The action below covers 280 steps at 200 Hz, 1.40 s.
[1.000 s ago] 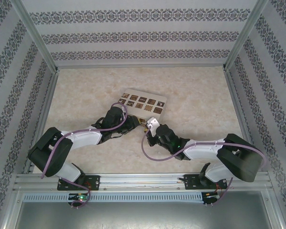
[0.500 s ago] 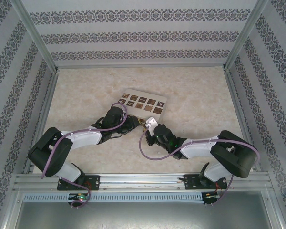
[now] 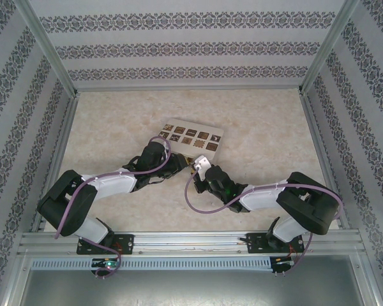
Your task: Unlock the padlock with the key
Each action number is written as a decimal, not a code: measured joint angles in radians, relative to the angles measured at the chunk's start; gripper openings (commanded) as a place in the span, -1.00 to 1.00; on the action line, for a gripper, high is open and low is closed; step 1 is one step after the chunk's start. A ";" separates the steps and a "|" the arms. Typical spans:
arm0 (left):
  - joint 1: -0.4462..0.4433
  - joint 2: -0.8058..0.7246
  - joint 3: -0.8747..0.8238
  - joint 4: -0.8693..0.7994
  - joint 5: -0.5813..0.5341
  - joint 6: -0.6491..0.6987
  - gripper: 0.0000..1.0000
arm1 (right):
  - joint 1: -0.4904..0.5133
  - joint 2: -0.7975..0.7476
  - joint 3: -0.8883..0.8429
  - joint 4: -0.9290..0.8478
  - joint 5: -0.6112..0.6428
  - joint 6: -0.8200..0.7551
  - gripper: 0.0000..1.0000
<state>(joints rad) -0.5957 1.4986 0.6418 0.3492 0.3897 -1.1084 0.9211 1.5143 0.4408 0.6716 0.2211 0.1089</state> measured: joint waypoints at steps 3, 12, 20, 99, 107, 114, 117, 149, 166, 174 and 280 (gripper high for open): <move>0.000 0.000 0.000 0.000 0.000 0.000 -0.56 | 0.000 0.000 0.000 0.000 0.000 0.000 -1.00; 0.000 0.000 0.000 0.000 0.000 0.000 -0.56 | 0.000 0.000 0.000 0.002 0.001 0.000 -1.00; 0.000 0.000 0.000 0.000 0.000 0.000 -0.56 | 0.000 0.000 0.000 0.003 0.002 0.000 -1.00; 0.000 0.000 0.000 0.001 0.001 0.000 -0.56 | 0.000 0.003 -0.011 0.034 0.003 0.020 -1.00; 0.000 0.000 0.000 0.001 0.001 0.000 -0.56 | 0.000 0.005 -0.012 0.037 0.003 0.022 -1.00; 0.000 0.000 0.000 0.001 0.001 0.000 -0.56 | -0.001 0.006 -0.012 0.038 0.003 0.023 -1.00; 0.000 0.000 0.000 0.001 0.001 0.000 -0.56 | -0.001 0.006 -0.012 0.038 0.003 0.023 -1.00; 0.000 0.000 0.000 0.001 -0.003 0.000 -0.56 | -0.003 0.019 -0.012 0.055 0.003 0.024 -1.00; 0.000 0.000 0.000 0.001 -0.006 0.000 -0.56 | -0.008 0.027 -0.014 0.073 0.001 0.032 -1.00; 0.000 0.000 0.000 0.001 -0.006 -0.001 -0.56 | -0.013 0.030 -0.018 0.082 -0.002 0.039 -1.00; 0.001 0.000 0.000 0.008 -0.010 -0.022 -0.56 | -0.075 0.046 -0.045 0.179 -0.127 0.072 -1.00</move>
<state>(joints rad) -0.5949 1.4986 0.6422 0.3573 0.3798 -1.1305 0.8459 1.5600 0.3958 0.8505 0.0940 0.1806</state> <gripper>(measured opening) 0.220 0.047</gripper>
